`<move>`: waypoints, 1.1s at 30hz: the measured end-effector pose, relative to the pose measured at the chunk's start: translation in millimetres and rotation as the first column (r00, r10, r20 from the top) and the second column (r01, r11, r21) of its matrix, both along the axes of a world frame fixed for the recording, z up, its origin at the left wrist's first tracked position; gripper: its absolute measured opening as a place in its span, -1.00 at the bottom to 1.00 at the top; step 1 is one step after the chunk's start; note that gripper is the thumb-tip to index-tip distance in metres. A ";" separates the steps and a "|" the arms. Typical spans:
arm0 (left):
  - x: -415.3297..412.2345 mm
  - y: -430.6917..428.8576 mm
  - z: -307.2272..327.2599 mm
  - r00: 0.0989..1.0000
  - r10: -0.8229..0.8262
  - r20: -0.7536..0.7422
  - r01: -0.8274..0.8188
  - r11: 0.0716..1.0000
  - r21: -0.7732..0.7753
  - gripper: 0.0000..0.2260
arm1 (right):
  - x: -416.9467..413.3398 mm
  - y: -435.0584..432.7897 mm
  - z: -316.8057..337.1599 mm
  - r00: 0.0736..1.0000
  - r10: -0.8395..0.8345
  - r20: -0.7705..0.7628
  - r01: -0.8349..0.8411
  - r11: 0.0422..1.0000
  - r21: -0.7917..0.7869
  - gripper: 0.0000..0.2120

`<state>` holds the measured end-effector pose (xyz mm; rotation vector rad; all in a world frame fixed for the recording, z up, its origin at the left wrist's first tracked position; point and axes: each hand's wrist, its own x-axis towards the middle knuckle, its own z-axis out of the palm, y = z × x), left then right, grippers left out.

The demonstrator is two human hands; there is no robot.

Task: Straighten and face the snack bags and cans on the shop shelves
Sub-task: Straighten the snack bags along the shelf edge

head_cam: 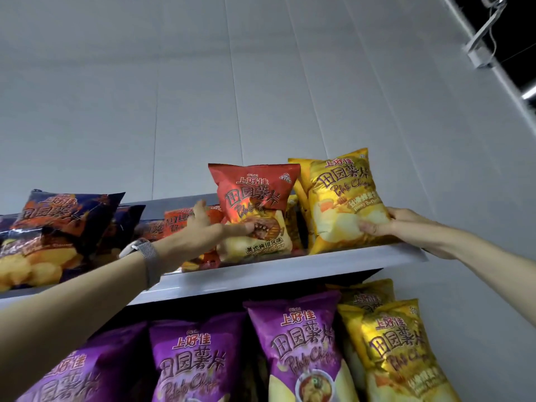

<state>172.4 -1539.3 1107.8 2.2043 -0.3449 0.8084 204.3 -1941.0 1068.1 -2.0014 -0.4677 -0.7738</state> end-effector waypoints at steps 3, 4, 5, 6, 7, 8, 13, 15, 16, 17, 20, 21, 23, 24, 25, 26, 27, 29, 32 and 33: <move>5.1 -2.0 -9.9 0.986 -0.132 -0.102 0.142 0.986 0.091 0.16 | -2.3 -0.9 3.2 0.999 0.040 -0.031 -0.040 0.999 -0.015 -0.29; 5.6 -4.9 -10.3 0.981 -0.171 -0.093 0.179 0.979 0.092 0.10 | -5.0 0.0 4.3 0.998 0.052 -0.045 -0.054 0.998 -0.024 -0.31; 6.1 -7.7 -9.8 0.980 -0.186 -0.074 0.192 0.978 0.080 0.06 | -7.9 0.9 5.4 0.996 0.065 -0.053 -0.067 0.997 -0.037 -0.30; 9.5 -8.8 -7.6 0.980 -0.194 -0.052 0.197 0.978 0.064 0.02 | -10.0 0.7 6.1 0.995 0.074 -0.069 -0.077 0.996 -0.049 -0.28; 9.3 -9.7 -6.6 0.978 -0.204 -0.036 0.206 0.977 0.049 -0.04 | -13.1 1.5 5.8 0.993 0.077 -0.090 -0.083 0.995 -0.061 -0.27; 11.0 -8.7 -5.8 0.977 -0.210 -0.018 0.211 0.976 0.050 -0.11 | -17.0 3.9 5.2 0.991 0.075 -0.110 -0.083 0.994 -0.072 -0.26; 7.1 -10.5 -6.8 0.950 -0.310 0.027 0.308 0.949 0.070 -0.77 | -17.4 7.8 7.6 1.000 0.018 0.001 -0.018 1.000 -0.013 0.05; 7.2 -7.8 -9.9 0.945 -0.327 0.004 0.327 0.944 0.042 -0.75 | -16.9 13.2 9.1 1.000 0.001 0.010 -0.001 1.000 -0.004 -0.13; 7.8 -7.0 -10.7 0.945 -0.327 -0.014 0.327 0.944 0.036 -0.70 | -18.8 16.9 9.5 1.000 0.005 0.007 -0.004 1.000 -0.022 -0.23; 6.1 -6.2 -12.0 0.951 -0.307 -0.028 0.308 0.950 0.040 -0.66 | -21.1 20.1 9.5 1.000 0.011 0.004 -0.011 0.999 -0.050 -0.33; 3.6 -6.5 -12.0 0.965 -0.260 -0.023 0.261 0.964 0.051 -0.69 | -21.9 21.8 8.6 1.000 -0.027 0.001 0.027 0.997 -0.079 -0.54; 0.3 -7.7 -12.1 0.970 -0.243 -0.014 0.243 0.967 0.081 -0.67 | -21.5 20.8 7.2 0.999 -0.044 -0.012 0.043 0.996 -0.080 -0.46; -6.6 -8.4 -12.5 0.991 -0.136 0.017 0.131 0.977 0.168 -0.52 | -17.9 17.3 4.2 0.995 -0.096 -0.035 0.094 0.994 -0.059 -0.08; -7.3 -5.9 -12.3 0.998 -0.051 0.038 0.043 0.979 0.200 -0.44 | -16.8 16.6 2.1 0.989 -0.140 -0.046 0.137 0.989 -0.061 0.07; -6.7 -1.8 -13.2 0.997 0.039 0.062 -0.051 0.974 0.222 -0.40 | -18.4 17.8 -0.8 0.978 -0.201 -0.057 0.197 0.978 -0.072 0.11; -7.7 0.8 -15.4 0.989 0.112 0.096 -0.133 0.959 0.249 -0.37 | -21.6 20.0 -4.2 0.960 -0.274 -0.052 0.269 0.959 -0.092 0.08; -10.0 3.5 -18.0 0.976 0.169 0.138 -0.202 0.940 0.276 -0.31 | -25.9 22.8 -7.9 0.936 -0.353 -0.016 0.349 0.930 -0.111 0.01; -17.7 4.6 -23.5 0.945 0.243 0.220 -0.304 0.900 0.313 -0.15 | -36.6 29.7 -17.2 0.834 -0.525 0.169 0.550 0.818 -0.169 -0.09; -28.8 0.0 -30.3 0.924 0.241 0.298 -0.330 0.896 0.299 -0.07 | -48.1 45.1 -26.7 0.729 -0.544 0.415 0.647 0.747 -0.156 -0.21; -32.2 -3.4 -31.6 0.926 0.208 0.315 -0.303 0.907 0.292 -0.08 | -48.5 50.8 -27.7 0.740 -0.517 0.431 0.624 0.767 -0.152 -0.23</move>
